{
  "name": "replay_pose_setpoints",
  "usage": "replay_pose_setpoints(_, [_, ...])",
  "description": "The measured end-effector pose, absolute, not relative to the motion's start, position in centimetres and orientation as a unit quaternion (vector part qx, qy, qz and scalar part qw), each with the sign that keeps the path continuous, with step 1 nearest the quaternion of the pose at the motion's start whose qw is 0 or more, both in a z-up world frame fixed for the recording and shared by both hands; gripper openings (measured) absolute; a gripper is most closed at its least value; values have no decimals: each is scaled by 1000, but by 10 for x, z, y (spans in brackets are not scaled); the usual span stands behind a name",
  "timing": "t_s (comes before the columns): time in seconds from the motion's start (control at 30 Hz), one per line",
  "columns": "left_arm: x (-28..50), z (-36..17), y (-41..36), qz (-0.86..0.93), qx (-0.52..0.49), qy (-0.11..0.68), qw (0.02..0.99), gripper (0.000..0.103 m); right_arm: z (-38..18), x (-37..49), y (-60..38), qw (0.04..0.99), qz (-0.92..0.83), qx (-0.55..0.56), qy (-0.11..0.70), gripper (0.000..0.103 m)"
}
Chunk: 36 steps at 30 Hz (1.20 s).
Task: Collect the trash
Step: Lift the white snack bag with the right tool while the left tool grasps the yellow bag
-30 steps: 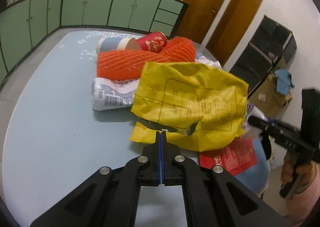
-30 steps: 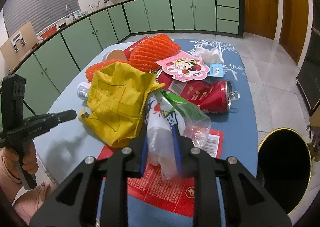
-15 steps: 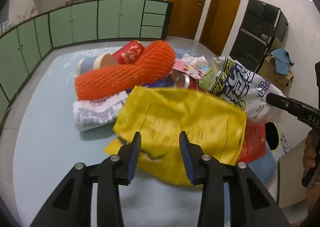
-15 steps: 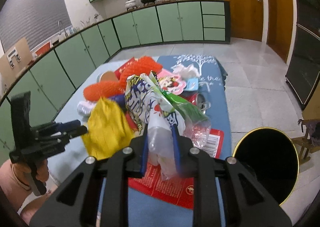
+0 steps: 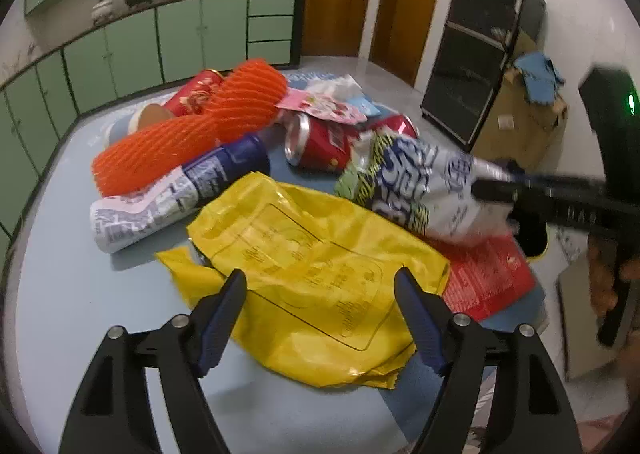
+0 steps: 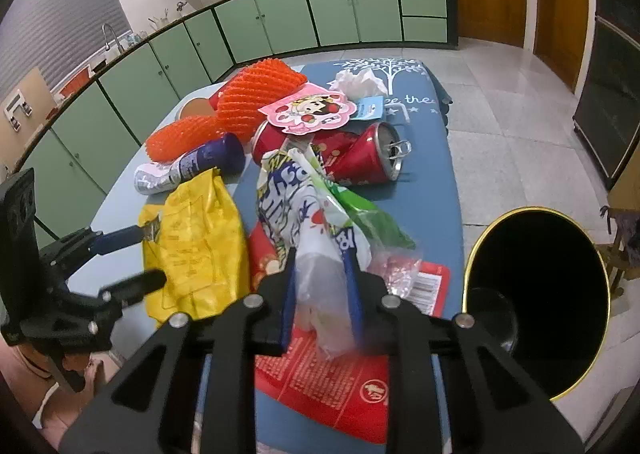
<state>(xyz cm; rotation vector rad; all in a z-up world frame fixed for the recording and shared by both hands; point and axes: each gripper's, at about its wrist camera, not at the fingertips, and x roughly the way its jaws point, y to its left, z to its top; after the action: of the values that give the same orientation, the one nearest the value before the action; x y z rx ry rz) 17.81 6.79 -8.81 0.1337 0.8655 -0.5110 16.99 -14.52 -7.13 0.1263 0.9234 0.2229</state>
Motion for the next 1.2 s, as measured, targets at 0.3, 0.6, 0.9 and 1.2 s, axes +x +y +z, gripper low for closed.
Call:
replay_pose_setpoints(0.3, [162,-99,49,-254,108,418,865,75,-68,172,-165,890,91,116,431,20])
replay_pose_setpoints(0.6, [150,-98,17,-281,134,409,858,77,-76,172,-170,884,87,120,443,26])
replay_pose_setpoints(0.9, [152,-118,10,-225,173,422,861,74,-81,172,-172,881,97,125,446,27])
replay_pose_setpoints(1.2, [136,-113,13,-233,170,391,874,31,-81,165,-167,884,115,111,439,29])
